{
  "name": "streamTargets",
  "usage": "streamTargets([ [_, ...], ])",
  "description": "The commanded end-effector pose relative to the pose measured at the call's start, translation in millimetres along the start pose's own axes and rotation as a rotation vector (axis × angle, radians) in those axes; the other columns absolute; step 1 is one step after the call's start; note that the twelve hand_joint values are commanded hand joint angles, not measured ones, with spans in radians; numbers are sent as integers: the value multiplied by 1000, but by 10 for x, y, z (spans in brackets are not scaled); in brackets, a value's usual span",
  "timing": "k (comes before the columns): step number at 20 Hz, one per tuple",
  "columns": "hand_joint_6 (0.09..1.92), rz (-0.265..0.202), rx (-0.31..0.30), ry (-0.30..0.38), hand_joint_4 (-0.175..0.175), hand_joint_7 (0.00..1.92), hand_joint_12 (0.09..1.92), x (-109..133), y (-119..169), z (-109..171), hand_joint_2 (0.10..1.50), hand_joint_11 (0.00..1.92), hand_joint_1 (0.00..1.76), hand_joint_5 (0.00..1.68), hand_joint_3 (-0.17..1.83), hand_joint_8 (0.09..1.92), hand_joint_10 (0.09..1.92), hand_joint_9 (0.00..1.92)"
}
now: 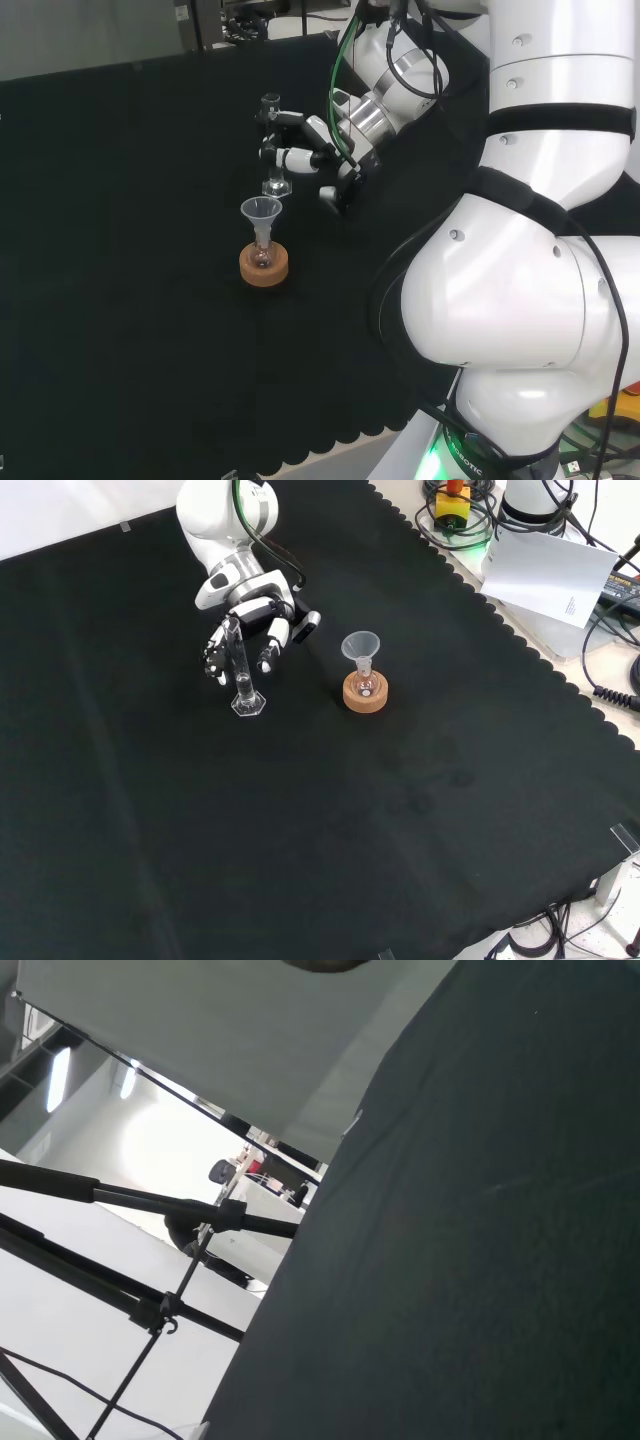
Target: Pick up the graduated cylinder.
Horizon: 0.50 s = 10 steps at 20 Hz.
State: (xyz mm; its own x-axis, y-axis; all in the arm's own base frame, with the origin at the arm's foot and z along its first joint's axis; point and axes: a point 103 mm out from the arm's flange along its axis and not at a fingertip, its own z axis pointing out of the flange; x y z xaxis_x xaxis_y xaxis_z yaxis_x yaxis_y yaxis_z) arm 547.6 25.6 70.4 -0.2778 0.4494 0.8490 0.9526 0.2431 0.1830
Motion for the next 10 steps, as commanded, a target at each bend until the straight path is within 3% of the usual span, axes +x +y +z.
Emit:
streamTargets([
  [1,149,-5,-21,33,-24,472,1249,-9,-7,21,1011,495,1058,639,-175,581,476,756],
  [10,265,-2,-40,72,-29,514,1169,-24,-12,20,1018,620,1074,637,-175,573,422,842],
])
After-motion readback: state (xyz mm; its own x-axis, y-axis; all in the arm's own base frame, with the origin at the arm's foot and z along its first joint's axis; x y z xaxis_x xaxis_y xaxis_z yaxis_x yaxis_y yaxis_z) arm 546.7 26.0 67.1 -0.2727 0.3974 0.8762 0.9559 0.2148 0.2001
